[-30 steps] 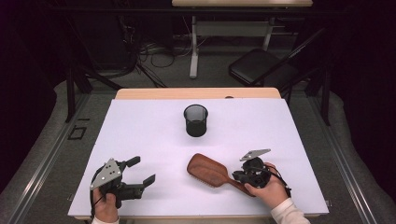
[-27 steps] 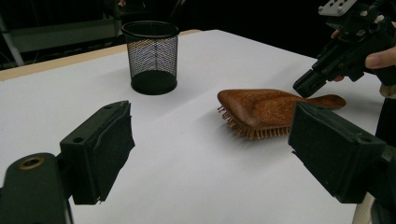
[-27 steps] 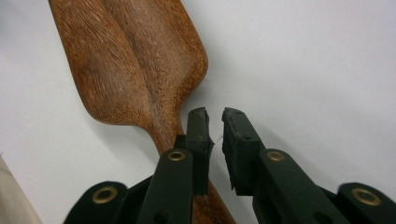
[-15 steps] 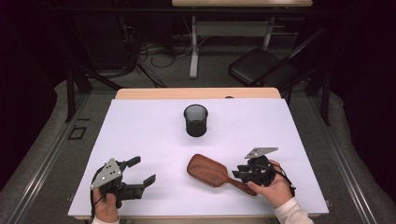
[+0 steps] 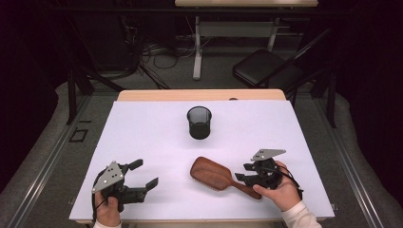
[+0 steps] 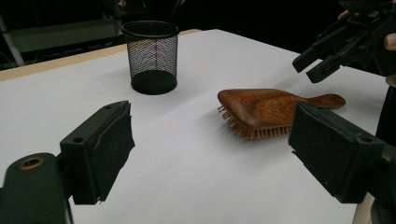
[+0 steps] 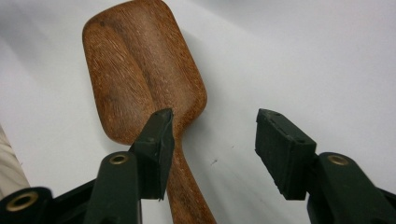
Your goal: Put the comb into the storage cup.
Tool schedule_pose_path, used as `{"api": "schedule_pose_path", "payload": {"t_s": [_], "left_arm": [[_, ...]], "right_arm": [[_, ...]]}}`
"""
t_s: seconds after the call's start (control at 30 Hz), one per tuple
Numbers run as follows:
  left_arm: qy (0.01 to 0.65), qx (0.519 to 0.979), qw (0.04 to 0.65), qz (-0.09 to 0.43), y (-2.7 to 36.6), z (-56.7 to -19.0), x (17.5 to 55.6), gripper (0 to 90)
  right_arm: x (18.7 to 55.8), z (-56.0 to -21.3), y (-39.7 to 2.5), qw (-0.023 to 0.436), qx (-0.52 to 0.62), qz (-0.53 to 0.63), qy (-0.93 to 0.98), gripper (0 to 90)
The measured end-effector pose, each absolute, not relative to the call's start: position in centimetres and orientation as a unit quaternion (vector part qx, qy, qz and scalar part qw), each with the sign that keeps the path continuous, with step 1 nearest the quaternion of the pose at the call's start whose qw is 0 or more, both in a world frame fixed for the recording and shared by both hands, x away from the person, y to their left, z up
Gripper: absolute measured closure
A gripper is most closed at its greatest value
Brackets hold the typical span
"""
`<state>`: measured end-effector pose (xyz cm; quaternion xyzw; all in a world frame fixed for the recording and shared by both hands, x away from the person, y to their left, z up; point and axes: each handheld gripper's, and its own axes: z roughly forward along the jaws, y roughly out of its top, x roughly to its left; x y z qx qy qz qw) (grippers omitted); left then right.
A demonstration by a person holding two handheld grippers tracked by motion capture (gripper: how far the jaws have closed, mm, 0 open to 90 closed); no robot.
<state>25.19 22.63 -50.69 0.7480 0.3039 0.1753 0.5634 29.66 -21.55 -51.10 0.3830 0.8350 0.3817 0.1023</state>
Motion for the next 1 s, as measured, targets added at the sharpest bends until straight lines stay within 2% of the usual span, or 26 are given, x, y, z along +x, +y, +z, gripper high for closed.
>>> {"api": "schedule_pose_path", "payload": {"t_s": [0.53, 0.73, 1.0], "left_arm": [[0.303, 0.748, 0.564, 0.175, 22.6, -50.7, 25.2, 13.9], [0.304, 0.748, 0.563, 0.175, 22.6, -50.7, 25.2, 13.9], [0.303, 0.747, 0.565, 0.175, 22.6, -50.7, 25.1, 13.9]], "right_arm": [[29.6, -50.6, -21.1, 0.103, 0.341, 0.404, 0.842, 31.3], [29.7, -50.3, -20.8, 0.125, 0.325, 0.379, 0.857, 25.9], [30.2, -50.0, -20.3, 0.122, 0.318, 0.347, 0.874, 15.7]]}}
